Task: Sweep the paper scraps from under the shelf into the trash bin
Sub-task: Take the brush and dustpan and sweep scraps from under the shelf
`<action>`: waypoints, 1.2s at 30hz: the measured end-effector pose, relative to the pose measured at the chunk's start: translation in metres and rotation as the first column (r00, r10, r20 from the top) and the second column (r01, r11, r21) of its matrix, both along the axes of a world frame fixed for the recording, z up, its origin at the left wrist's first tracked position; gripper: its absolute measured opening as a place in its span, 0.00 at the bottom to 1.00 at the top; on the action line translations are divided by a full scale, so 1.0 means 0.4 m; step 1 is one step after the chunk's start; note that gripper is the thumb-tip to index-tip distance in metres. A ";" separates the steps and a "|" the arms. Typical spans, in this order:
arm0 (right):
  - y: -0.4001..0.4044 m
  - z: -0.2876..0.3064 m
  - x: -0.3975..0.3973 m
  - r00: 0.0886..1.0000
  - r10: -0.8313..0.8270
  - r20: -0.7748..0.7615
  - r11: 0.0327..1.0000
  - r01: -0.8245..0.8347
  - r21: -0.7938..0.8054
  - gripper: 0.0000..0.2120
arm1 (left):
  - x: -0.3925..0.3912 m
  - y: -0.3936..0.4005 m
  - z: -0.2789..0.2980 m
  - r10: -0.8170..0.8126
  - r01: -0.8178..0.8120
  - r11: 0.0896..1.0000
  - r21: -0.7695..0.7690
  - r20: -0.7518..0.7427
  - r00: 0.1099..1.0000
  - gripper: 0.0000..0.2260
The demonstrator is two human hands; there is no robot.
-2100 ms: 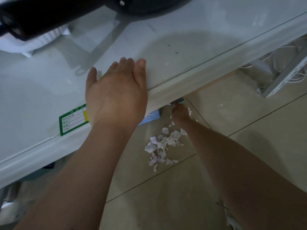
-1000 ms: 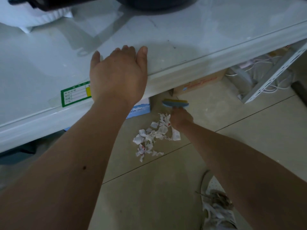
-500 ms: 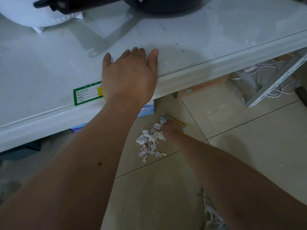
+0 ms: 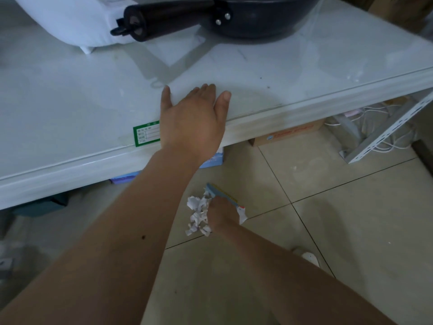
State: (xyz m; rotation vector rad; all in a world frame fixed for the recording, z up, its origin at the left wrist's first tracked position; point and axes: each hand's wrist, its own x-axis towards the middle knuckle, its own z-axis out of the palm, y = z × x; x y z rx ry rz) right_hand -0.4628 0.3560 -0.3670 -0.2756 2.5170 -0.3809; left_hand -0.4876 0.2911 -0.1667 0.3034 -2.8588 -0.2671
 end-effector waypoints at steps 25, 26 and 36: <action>-0.108 0.050 0.097 0.996 0.078 -0.041 0.991 -0.073 0.115 0.18 | 0.235 -0.200 -0.039 0.115 -0.115 0.979 -0.169 -0.012 0.993 0.34; -0.116 0.052 0.091 0.997 0.058 -0.051 0.993 -0.052 0.107 0.18 | 0.235 -0.201 -0.038 0.113 -0.115 0.980 -0.164 -0.018 0.993 0.34; -0.166 -0.001 0.047 0.992 0.121 0.029 0.985 -0.124 0.123 0.18 | 0.224 -0.212 -0.065 0.075 -0.106 0.976 -0.190 -0.166 0.983 0.25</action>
